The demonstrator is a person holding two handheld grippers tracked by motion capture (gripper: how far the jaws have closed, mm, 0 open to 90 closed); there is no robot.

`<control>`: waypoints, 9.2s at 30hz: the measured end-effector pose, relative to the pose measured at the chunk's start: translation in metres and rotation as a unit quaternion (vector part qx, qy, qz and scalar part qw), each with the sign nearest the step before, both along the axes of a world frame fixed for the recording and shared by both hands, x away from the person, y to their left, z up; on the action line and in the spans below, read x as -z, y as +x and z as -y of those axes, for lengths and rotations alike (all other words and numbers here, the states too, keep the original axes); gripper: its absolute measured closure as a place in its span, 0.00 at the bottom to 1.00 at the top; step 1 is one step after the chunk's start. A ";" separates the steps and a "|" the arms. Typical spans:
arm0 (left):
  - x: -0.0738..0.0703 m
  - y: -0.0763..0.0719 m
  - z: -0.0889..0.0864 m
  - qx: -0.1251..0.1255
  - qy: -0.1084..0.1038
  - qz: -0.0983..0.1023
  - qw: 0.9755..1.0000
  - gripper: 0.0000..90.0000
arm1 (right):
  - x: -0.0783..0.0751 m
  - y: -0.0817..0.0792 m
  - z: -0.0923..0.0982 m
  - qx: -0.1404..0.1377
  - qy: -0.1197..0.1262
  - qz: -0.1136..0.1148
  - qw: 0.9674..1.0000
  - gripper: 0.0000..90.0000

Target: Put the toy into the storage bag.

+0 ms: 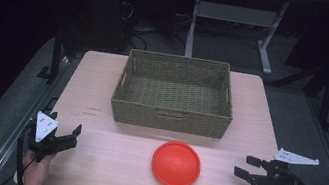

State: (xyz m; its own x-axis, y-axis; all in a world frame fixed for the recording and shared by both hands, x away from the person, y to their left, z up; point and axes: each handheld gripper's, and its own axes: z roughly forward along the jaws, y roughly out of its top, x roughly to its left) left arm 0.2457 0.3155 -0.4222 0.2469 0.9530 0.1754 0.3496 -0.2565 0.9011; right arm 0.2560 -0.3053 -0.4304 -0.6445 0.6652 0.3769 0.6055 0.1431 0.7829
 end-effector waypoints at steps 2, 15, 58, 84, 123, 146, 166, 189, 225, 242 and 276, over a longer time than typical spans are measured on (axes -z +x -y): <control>0.000 0.000 0.000 -0.004 0.003 0.000 1.000 0.14 | -0.002 0.002 -0.002 -0.006 -0.005 -0.010 1.000 0.20; -0.001 0.000 0.002 0.001 0.008 -0.001 1.000 0.14 | -0.026 0.013 -0.026 -0.037 -0.038 -0.007 0.999 0.19; -0.001 0.001 0.002 0.000 0.008 0.000 1.000 0.14 | -0.015 0.067 -0.106 -0.132 -0.094 -0.093 0.982 0.23; -0.002 0.001 0.004 0.006 0.016 -0.002 1.000 0.14 | 0.022 0.085 -0.126 -0.162 -0.117 -0.145 0.969 0.47; -0.003 0.000 0.008 0.000 0.028 0.008 1.000 0.14 | -0.007 0.073 -0.134 -0.164 -0.109 -0.117 0.973 0.91; -0.003 0.000 0.009 0.000 0.032 0.009 0.999 0.14 | -0.068 0.069 -0.111 -0.120 -0.101 -0.066 0.985 0.91; -0.002 0.000 0.008 0.006 0.033 0.005 0.999 0.14 | -0.118 0.091 -0.101 -0.095 -0.100 -0.055 0.989 0.91; -0.002 0.000 0.008 0.008 0.033 0.005 0.999 0.14 | -0.169 0.111 -0.107 -0.087 -0.104 -0.035 0.990 0.91; -0.002 0.002 0.005 0.003 0.031 0.003 1.000 0.14 | -0.214 0.167 -0.125 -0.048 -0.103 -0.036 0.993 0.91; -0.001 0.002 0.008 0.007 0.028 0.004 1.000 0.14 | -0.206 0.200 -0.123 -0.005 -0.097 -0.055 0.994 0.91; -0.001 0.006 0.012 0.023 0.034 -0.001 0.999 0.14 | -0.144 0.248 -0.136 0.024 -0.089 -0.101 0.991 0.91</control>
State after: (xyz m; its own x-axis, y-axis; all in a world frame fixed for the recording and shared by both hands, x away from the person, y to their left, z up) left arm 0.2512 0.3038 -0.4217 0.2902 0.9268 0.2385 0.3381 -0.3325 0.8804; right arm 0.5037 -0.1691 -0.2863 -0.5336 0.7610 0.3690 0.7571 0.2354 0.6094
